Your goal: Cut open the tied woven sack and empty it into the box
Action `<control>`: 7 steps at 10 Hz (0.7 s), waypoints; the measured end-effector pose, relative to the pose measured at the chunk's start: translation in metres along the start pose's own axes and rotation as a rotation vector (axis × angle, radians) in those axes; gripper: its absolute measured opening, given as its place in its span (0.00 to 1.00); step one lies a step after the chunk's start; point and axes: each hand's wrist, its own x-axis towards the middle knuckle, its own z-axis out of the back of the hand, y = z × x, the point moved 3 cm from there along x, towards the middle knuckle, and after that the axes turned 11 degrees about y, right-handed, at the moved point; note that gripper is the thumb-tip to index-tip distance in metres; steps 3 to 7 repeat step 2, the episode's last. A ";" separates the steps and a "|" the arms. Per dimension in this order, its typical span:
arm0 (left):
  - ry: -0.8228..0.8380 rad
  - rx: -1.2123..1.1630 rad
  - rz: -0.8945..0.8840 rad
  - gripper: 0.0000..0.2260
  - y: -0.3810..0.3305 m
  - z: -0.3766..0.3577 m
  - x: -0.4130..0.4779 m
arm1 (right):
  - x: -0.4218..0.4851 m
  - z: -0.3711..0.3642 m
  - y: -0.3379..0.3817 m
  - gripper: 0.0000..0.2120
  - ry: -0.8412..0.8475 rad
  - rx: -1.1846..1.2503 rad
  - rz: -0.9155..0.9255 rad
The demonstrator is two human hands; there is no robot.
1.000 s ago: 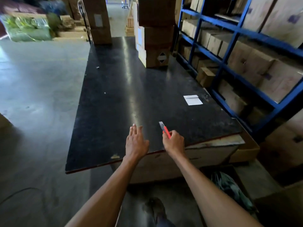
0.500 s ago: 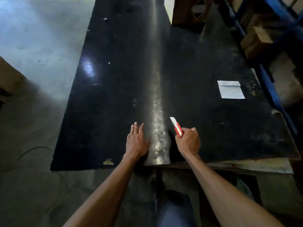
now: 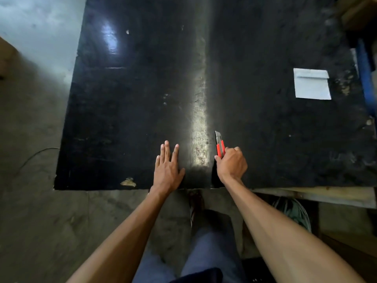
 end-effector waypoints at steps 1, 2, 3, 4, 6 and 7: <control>0.054 0.004 0.006 0.39 0.000 0.009 -0.005 | -0.009 0.005 0.001 0.16 0.021 -0.017 0.024; 0.064 -0.054 -0.004 0.38 0.001 0.012 -0.020 | -0.026 0.002 -0.003 0.14 0.026 -0.021 0.070; 0.064 -0.054 -0.004 0.38 0.001 0.012 -0.020 | -0.026 0.002 -0.003 0.14 0.026 -0.021 0.070; 0.064 -0.054 -0.004 0.38 0.001 0.012 -0.020 | -0.026 0.002 -0.003 0.14 0.026 -0.021 0.070; 0.064 -0.054 -0.004 0.38 0.001 0.012 -0.020 | -0.026 0.002 -0.003 0.14 0.026 -0.021 0.070; 0.064 -0.054 -0.004 0.38 0.001 0.012 -0.020 | -0.026 0.002 -0.003 0.14 0.026 -0.021 0.070</control>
